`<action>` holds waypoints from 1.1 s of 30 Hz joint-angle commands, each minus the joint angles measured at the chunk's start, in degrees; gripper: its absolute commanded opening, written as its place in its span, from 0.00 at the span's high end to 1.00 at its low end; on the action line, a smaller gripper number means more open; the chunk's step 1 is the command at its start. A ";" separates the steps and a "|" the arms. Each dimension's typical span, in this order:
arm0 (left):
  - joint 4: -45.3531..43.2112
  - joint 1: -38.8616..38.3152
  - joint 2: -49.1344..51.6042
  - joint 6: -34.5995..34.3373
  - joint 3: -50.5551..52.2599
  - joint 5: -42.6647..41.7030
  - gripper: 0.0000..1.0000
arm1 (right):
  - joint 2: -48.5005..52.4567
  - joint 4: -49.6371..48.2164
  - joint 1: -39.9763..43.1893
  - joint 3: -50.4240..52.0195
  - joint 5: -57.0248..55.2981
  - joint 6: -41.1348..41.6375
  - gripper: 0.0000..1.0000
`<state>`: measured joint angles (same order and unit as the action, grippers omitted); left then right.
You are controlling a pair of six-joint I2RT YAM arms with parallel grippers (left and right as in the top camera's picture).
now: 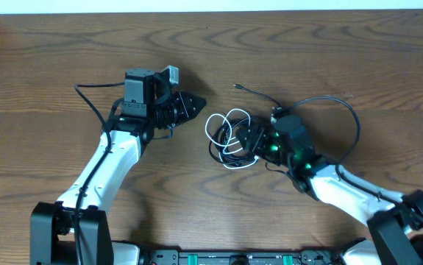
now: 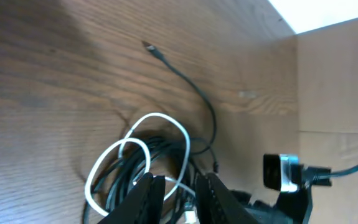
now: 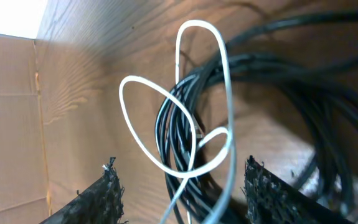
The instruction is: Untangle cables
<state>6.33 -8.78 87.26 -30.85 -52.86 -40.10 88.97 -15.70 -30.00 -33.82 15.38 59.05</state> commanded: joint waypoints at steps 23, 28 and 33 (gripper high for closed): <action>4.37 0.24 -0.81 3.23 -0.46 7.23 0.75 | 6.80 -4.46 0.15 -2.93 5.07 -1.36 0.99; 5.18 0.24 -0.81 3.23 -0.46 7.21 0.75 | -3.37 -1.97 1.73 -2.93 7.74 -5.31 0.99; 5.27 0.24 -0.81 3.23 -0.46 7.21 0.75 | -16.00 3.56 3.98 -2.93 7.72 -9.55 0.99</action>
<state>11.57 -8.78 87.26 -28.45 -52.86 -33.52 79.50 -13.52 -27.35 -35.94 22.24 54.11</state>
